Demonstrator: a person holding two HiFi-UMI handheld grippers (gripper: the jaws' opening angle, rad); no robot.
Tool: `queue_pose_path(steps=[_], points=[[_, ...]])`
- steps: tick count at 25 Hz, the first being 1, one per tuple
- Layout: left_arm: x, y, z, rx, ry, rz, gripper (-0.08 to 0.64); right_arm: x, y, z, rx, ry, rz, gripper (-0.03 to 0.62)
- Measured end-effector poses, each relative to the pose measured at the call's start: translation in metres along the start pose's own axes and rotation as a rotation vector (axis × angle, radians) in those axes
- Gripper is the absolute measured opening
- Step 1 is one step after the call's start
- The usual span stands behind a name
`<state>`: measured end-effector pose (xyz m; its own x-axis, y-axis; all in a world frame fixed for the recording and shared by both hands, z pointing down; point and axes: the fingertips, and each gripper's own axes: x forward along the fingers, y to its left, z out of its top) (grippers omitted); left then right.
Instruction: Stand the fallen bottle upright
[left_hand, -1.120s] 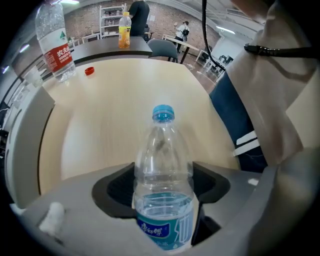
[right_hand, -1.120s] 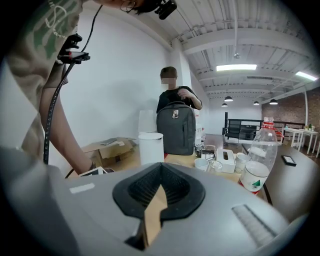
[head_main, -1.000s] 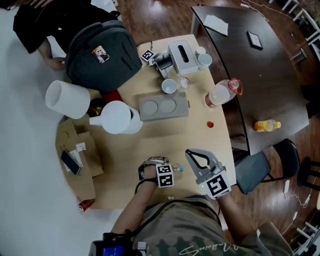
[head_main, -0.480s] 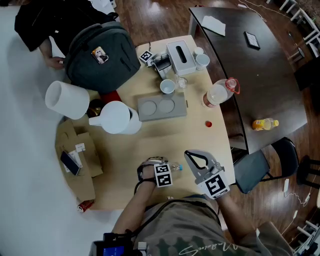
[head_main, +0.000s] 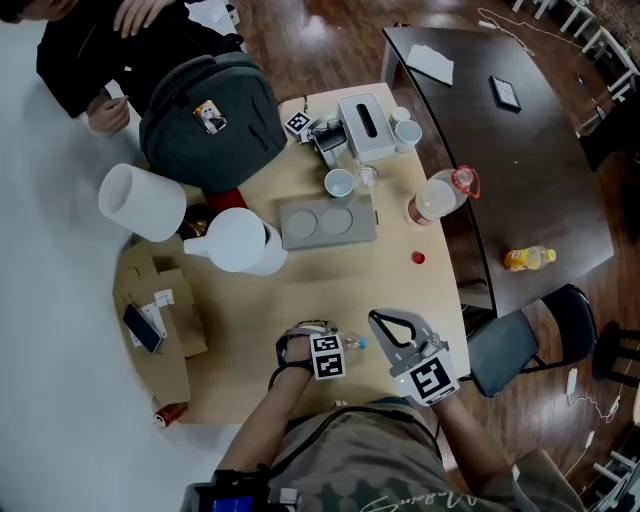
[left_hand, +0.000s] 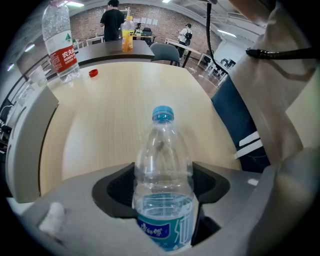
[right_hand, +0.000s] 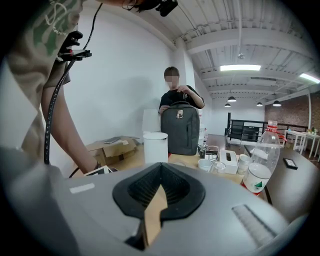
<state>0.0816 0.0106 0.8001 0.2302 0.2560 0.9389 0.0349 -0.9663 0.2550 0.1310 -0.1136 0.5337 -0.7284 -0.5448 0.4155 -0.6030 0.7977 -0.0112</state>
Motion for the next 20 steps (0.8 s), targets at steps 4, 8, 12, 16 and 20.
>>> queue_pose_path(steps=[4, 8, 12, 16, 20], points=[[0.0, 0.002, -0.003, -0.002, -0.001, 0.016, 0.322, -0.002, 0.003, 0.004, -0.011, -0.005, 0.003, 0.003], [-0.006, 0.0, -0.004, -0.033, -0.025, 0.021, 0.321, -0.007, 0.006, 0.001, 0.001, -0.005, -0.004, 0.003], [-0.023, 0.005, -0.001, -0.077, -0.092, 0.043, 0.319, -0.011, 0.008, 0.001, 0.004, -0.004, -0.012, 0.003], [-0.04, 0.007, 0.007, -0.096, -0.152, 0.062, 0.321, -0.013, 0.015, 0.005, -0.008, -0.006, -0.006, 0.003], [-0.057, 0.01, 0.014, -0.085, -0.202, 0.106, 0.319, -0.015, 0.025, 0.015, -0.027, -0.014, 0.006, 0.003]])
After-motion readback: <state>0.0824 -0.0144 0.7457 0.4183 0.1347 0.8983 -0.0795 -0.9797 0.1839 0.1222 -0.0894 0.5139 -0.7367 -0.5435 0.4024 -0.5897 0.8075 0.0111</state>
